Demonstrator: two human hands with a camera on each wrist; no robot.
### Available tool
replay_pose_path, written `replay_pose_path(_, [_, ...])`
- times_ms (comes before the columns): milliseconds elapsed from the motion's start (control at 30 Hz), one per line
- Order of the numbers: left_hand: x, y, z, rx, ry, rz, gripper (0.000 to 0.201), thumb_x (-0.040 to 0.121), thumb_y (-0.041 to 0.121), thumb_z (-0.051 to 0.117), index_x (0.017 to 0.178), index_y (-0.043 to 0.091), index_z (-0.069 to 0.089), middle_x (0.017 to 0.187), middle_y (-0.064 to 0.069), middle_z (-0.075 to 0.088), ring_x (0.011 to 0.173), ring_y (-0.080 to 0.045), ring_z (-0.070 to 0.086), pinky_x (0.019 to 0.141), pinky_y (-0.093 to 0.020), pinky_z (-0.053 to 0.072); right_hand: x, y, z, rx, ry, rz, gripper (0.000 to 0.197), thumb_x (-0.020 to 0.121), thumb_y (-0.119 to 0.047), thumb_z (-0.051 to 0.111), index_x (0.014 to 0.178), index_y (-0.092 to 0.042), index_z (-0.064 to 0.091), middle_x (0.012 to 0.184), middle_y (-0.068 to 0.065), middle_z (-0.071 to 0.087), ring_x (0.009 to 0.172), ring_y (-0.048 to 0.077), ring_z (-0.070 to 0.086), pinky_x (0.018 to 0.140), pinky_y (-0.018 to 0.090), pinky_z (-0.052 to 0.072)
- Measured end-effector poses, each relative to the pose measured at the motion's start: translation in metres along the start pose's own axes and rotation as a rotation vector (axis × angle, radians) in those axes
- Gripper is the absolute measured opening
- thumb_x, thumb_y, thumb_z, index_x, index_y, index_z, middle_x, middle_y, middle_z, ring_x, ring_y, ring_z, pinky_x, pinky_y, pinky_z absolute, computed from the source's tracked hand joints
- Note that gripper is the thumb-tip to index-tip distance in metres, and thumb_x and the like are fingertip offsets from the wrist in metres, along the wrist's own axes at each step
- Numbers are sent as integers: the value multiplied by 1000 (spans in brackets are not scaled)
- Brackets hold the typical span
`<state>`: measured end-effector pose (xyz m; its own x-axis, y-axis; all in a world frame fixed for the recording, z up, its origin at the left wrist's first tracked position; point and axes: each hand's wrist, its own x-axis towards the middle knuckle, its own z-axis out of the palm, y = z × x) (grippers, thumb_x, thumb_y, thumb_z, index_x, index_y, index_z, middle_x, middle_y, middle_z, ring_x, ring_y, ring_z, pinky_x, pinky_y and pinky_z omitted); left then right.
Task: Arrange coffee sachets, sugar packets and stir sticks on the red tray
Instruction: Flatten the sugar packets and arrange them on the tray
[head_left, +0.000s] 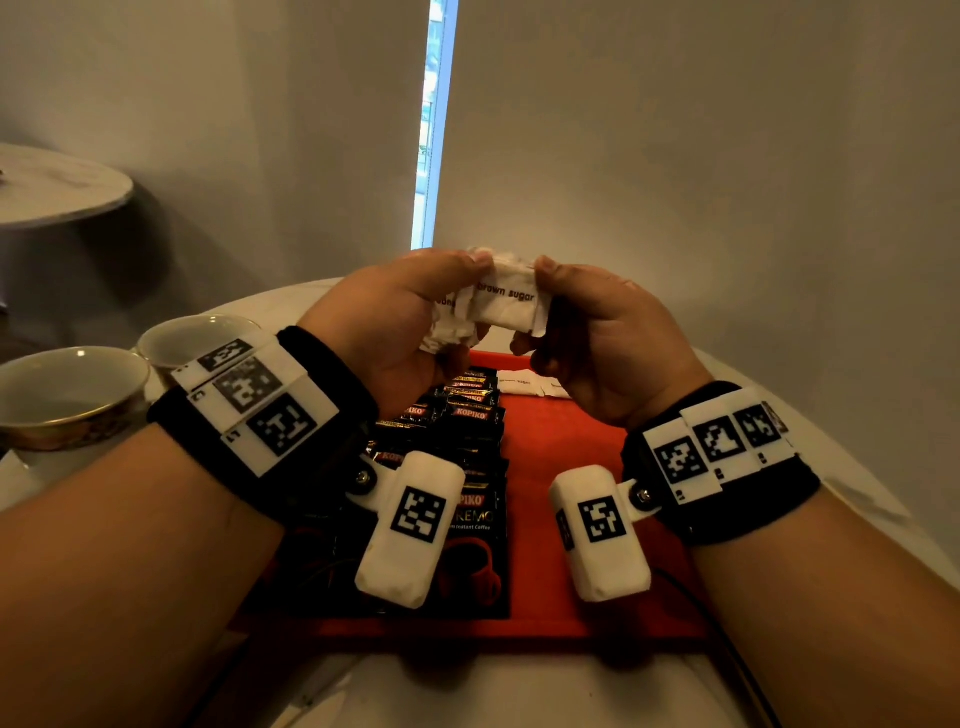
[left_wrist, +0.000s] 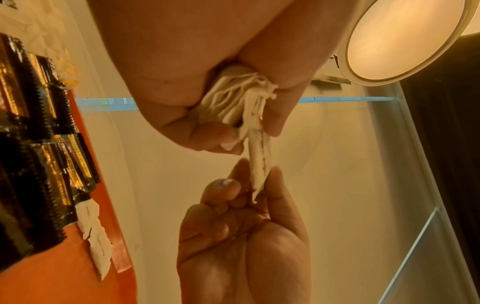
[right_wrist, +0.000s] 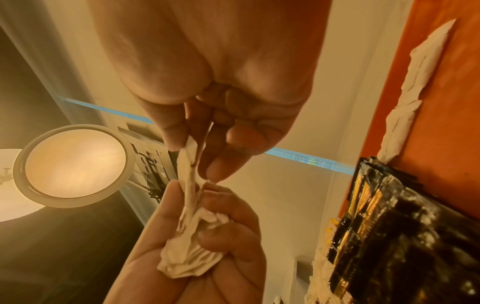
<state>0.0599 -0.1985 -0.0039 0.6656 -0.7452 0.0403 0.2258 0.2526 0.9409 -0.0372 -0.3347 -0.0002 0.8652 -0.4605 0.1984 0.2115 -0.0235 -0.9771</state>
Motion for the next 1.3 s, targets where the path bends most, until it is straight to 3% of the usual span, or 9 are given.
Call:
replay_pose_path(200, [2,-1,-1,-33,36,-2,28,94,31,61,114,12,63,88,-6,64,59,-11,56,49,-22,44,2,2,-1,30,-25,10,29,103,-25,48,114,-1,60,86,13,69,57,20,61,42,24,37])
replay_pose_path(300, [3,-1,0,-49,41,-5,30,95,30,61,118,11,62,86,-4,63,57,-10,57,48,-22,43,1,2,-2,56,-47,-14,12,97,-8,56,106,-4,62,80,11,67,57,18,58,46,24,41])
replay_pose_path(367, [3,-1,0,-77,42,-9,29,96,30,59,118,11,63,81,-3,61,54,-9,56,47,-19,42,3,2,-5,82,-41,-34,14,93,2,55,100,-7,64,73,8,64,56,16,56,47,25,40])
replay_pose_path(500, [4,2,-1,-122,54,-5,14,95,29,60,89,18,65,75,2,59,56,-11,58,45,-17,40,19,11,-25,167,132,6,18,94,2,55,108,-6,62,81,9,65,55,10,53,47,20,37])
replay_pose_path(600, [6,2,-4,-121,60,0,14,94,29,61,88,17,66,77,2,59,58,-11,59,44,-20,40,35,33,-46,218,301,144,27,96,-2,54,122,-7,58,92,8,66,53,7,54,44,19,39])
replay_pose_path(700, [6,2,-3,-115,54,-8,14,94,28,61,88,17,65,78,2,59,57,-11,59,44,-20,41,46,54,-60,219,381,298,27,98,-1,51,124,-8,54,82,6,60,52,6,51,39,18,38])
replay_pose_path(933, [5,2,-3,-115,52,-9,14,95,29,61,88,17,65,79,2,59,60,-12,59,47,-20,42,45,73,-66,130,312,479,17,102,0,42,98,-6,57,84,10,54,58,8,44,37,15,38])
replay_pose_path(1167, [5,2,-2,-126,49,-5,15,95,28,60,87,16,65,77,1,58,57,-12,59,45,-20,41,45,78,-62,3,252,529,39,100,8,35,132,-3,55,105,13,64,63,7,55,42,17,46])
replay_pose_path(1300, [4,2,-2,-129,47,-5,15,95,27,60,86,16,65,77,1,58,59,-12,58,44,-21,41,44,79,-58,-39,231,527,41,100,11,35,134,1,55,123,20,63,72,11,60,45,18,51])
